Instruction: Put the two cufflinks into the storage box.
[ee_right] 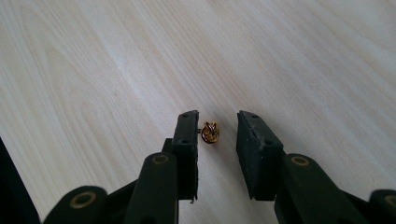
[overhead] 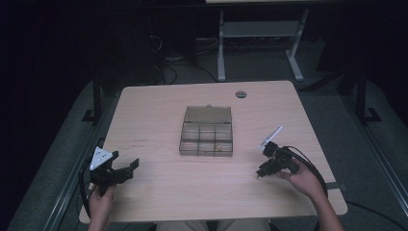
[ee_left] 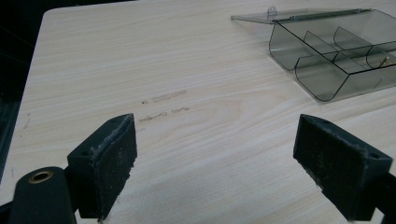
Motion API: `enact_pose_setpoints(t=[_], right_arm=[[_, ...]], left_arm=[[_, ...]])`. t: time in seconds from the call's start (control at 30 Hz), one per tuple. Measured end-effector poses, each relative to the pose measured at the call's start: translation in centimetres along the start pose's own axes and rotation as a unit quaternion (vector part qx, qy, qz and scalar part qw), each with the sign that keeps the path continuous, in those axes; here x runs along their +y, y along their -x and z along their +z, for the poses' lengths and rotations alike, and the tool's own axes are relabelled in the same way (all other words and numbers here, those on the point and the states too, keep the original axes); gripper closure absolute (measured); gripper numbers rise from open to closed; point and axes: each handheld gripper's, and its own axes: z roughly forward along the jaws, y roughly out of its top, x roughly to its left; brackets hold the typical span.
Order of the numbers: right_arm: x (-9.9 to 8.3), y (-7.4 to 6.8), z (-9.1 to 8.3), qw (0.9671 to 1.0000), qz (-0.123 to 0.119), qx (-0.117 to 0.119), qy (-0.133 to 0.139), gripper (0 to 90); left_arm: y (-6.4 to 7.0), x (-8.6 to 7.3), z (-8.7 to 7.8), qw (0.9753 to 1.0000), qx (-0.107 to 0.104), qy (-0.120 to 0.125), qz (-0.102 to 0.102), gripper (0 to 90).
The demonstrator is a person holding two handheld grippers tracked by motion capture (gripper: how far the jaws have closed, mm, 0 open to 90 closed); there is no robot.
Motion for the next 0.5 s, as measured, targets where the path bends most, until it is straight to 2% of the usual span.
enact_pose_setpoints(t=[0.27, 0.5], right_arm=[[0.17, -0.09, 0.09, 1.0, 0.0, 0.0, -0.006, 71.2], [0.13, -0.12, 0.38, 0.9999, 0.0, 0.0, -0.011, 76.9]], left_arm=[[-0.03, 0.02, -0.06, 1.0, 0.0, 0.002, 0.0, 13.2], [-0.03, 0.01, -0.03, 1.0, 0.0, 0.003, -0.001, 13.2]])
